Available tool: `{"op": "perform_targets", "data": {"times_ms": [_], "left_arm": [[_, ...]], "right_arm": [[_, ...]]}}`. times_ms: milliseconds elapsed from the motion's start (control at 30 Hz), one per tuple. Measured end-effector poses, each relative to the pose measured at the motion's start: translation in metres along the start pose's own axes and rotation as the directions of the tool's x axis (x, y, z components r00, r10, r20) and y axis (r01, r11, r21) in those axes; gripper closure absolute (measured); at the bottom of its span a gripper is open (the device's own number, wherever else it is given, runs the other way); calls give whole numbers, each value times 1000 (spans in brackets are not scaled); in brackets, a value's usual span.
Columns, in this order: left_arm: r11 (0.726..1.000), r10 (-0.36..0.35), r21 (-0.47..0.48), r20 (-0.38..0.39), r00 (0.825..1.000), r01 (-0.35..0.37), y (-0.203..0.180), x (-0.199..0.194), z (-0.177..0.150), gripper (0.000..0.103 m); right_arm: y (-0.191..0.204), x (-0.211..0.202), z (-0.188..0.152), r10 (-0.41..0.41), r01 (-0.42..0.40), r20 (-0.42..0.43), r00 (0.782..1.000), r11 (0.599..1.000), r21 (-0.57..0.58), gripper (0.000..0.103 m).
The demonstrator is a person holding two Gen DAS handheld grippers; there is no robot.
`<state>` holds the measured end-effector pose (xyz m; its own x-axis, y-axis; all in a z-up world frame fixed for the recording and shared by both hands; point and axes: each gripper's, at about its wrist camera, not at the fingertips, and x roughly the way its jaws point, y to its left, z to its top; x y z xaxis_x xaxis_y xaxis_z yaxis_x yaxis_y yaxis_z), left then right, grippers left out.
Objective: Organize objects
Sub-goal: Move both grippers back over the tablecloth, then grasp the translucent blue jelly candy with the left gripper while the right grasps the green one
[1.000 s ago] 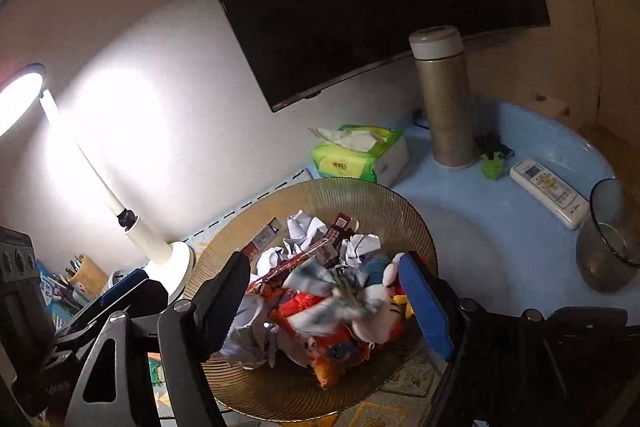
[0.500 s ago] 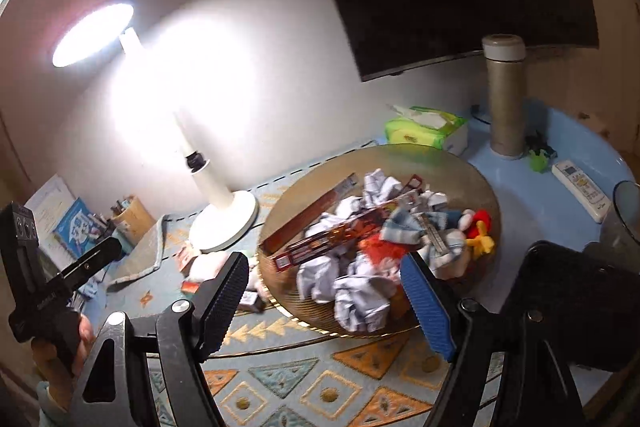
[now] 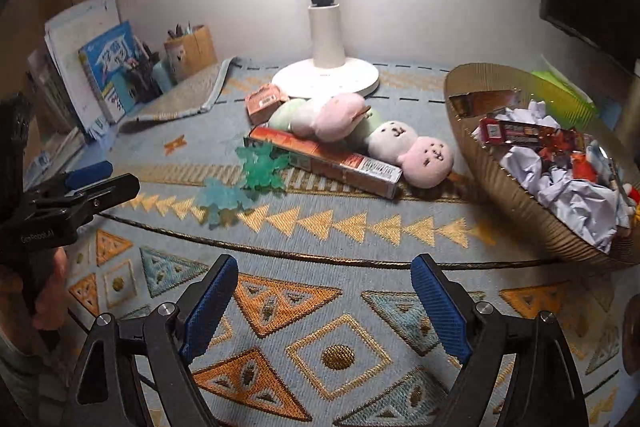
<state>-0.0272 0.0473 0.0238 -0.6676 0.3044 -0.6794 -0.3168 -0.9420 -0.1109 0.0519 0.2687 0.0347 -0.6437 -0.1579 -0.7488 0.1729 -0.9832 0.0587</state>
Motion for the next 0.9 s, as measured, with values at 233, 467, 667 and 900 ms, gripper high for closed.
{"op": "perform_targets", "data": {"times_ms": [233, 467, 667, 900], "left_arm": [[996, 30, 84, -40, 999, -26, -15, 11, -5, 3], [989, 79, 138, -159, 984, -57, -25, 33, -9, 3], [971, 0, 234, -194, 981, 47, -44, 35, -10, 3], [954, -117, 245, -235, 965, 175, -62, 65, 18, 9]], "right_arm": [[-3, 29, -5, -28, 27, -60, 998, 999, -20, 16], [-9, 37, -2, -71, 73, -94, 993, 997, 14, 11], [-4, 41, -2, -71, 68, -121, 990, 997, -24, 0], [-6, 40, -3, -68, 67, -120, 990, 998, -14, 0]]}}
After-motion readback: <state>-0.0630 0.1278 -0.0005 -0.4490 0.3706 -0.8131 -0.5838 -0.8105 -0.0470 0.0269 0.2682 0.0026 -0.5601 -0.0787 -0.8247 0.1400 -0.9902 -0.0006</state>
